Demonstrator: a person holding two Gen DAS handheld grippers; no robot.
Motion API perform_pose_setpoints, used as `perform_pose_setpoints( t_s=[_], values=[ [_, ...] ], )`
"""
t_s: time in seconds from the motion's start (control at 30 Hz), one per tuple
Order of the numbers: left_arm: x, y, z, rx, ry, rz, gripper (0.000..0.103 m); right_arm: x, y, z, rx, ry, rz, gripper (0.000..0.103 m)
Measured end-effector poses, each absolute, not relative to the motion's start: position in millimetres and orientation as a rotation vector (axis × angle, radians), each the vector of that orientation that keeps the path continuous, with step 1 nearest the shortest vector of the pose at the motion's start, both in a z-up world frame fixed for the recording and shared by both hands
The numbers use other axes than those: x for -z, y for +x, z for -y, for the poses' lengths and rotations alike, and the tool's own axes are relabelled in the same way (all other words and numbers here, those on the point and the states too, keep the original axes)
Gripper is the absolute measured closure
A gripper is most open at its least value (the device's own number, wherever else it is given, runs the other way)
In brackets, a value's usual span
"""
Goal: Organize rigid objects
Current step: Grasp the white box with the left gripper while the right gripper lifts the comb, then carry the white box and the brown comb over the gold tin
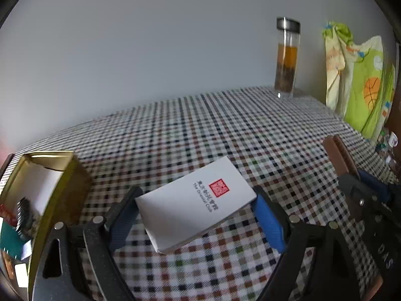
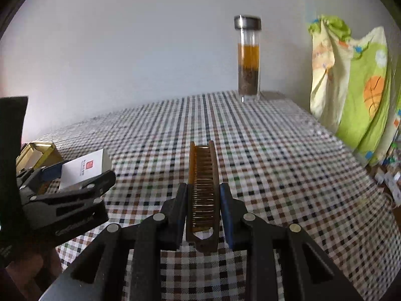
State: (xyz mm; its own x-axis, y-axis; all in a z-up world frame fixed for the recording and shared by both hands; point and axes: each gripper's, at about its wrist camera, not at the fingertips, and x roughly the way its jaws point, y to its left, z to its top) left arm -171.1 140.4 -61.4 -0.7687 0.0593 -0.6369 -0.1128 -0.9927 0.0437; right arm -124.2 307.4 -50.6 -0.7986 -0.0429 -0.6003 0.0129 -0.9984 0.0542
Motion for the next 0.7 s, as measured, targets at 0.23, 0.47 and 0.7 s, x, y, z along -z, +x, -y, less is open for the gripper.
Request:
perform_pose_setpoints(
  t_s=[0.23,0.47,0.7],
  values=[
    [49,-142,-118,-2.963,-0.887,-0.101,0.015,40,-105,-299,3.0,0.833,0.067,0.076],
    [44,-124,-105,-2.998,-0.816,-0.093,0.015,35,-92,-279,3.009,0.73,0.028,0.075],
    [41,-112,-87,-3.018,-0.782,-0.037,0.015,31,-85,-263,3.003,0.67,0.021,0.075]
  ],
)
